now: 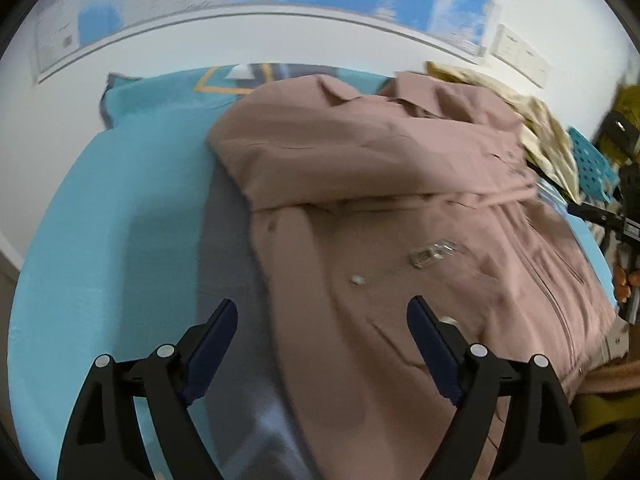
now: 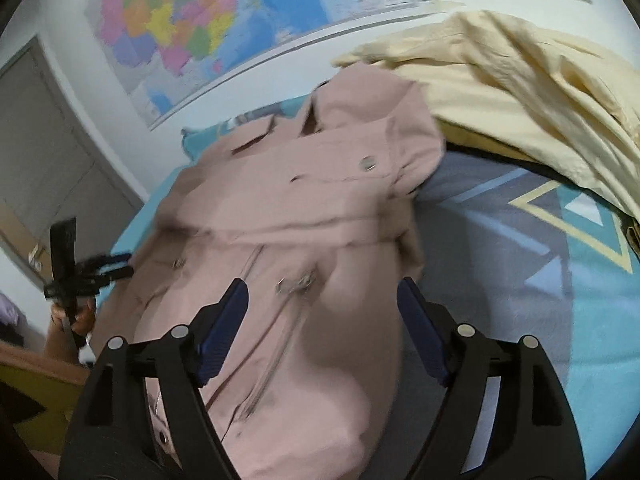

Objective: Fold large clothes

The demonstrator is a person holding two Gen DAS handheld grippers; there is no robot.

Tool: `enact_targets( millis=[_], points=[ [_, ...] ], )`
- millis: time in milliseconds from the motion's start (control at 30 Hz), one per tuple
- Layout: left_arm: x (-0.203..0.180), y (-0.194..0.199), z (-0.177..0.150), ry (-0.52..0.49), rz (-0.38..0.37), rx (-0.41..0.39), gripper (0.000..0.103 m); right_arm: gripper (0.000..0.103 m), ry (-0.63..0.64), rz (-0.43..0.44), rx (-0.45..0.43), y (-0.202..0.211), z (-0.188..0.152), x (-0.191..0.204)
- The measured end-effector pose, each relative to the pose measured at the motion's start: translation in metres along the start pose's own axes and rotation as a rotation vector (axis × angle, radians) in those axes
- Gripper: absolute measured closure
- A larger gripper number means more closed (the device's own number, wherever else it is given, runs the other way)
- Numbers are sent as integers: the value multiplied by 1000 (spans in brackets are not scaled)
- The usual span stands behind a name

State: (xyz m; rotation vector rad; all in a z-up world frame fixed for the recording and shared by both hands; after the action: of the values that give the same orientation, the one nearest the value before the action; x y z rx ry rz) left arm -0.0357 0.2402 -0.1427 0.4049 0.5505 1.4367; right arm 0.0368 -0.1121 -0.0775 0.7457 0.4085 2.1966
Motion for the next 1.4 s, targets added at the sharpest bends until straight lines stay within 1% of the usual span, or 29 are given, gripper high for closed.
enact_targets(
  millis=[67,100,133,167,200,233,300,333,400,467,500,533,633,667,733,800,833,933,1000,1033,1067,1100,1167,1233,1333,1400],
  points=[
    [-10,-1,-8,-39,-10,8,19,27,47,-5,32,-5,-15,9],
    [-13,-6,-16,-67,3,28,20,28,69,-7,57,-8,-25,13],
    [-15,-11,-25,-91,19,53,24,30,87,-13,81,-12,-36,14],
    [-15,-14,-33,-108,33,67,24,30,97,-32,102,-14,-45,12],
    [-16,-13,-32,-123,40,38,24,31,101,-54,111,-14,-50,8],
    [-16,-11,-34,-125,46,39,24,35,99,-61,105,-12,-50,6],
    [-13,-6,-37,-112,56,46,24,36,78,-84,96,-5,-49,2],
    [-12,-3,-37,-110,59,44,24,36,70,-85,76,1,-45,3],
    [-13,7,-34,-118,54,18,24,35,55,-50,33,15,-36,12],
    [-19,21,-31,-108,16,-14,24,35,67,-5,-5,27,-31,28],
    [-22,26,-30,-105,-2,-26,24,35,72,17,-12,30,-30,34],
    [-23,30,-30,-106,-3,-34,23,35,88,48,-14,33,-31,47],
    [-26,34,-31,-103,5,-40,23,35,121,85,20,30,-42,65],
    [-25,35,-32,-93,10,-38,22,36,124,100,43,26,-50,70],
    [-22,36,-35,-62,6,-38,22,36,125,95,86,17,-65,71],
    [-16,39,-38,-31,7,-35,21,36,133,53,129,8,-80,64],
    [-12,40,-40,-14,16,-29,21,36,119,50,134,7,-83,61],
    [-3,44,-46,41,15,-11,21,36,76,66,107,17,-79,59],
    [0,48,-51,83,-13,1,21,35,50,68,70,28,-70,55],
    [0,50,-52,99,-32,2,21,33,27,68,40,37,-64,50],
    [-3,54,-53,110,-67,-3,21,30,10,68,21,44,-61,46],
    [-6,56,-54,102,-83,-6,21,30,-4,66,6,48,-57,42],
    [-10,60,-57,77,-83,1,21,30,-49,62,-27,58,-51,32],
    [-13,58,-62,87,-98,29,21,29,-79,50,-44,63,-49,23],
    [-18,53,-70,104,-119,64,21,25,-119,30,-59,67,-47,11],
    [-23,49,-75,72,-92,78,20,25,-155,33,-65,68,-49,5]
  ],
)
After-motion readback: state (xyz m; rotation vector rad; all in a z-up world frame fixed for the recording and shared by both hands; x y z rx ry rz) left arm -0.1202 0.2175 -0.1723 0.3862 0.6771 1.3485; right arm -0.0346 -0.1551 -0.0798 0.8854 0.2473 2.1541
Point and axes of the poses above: each gripper's, at about its wrist camera, not at the fingertips, and y roughly against the way its jaws point, x to its left, z to its top, the point moved 9 cm from there along -y, roughly the way its jaws point, and after that the axes turned 15 degrees about -x, right-handed, at the moved point
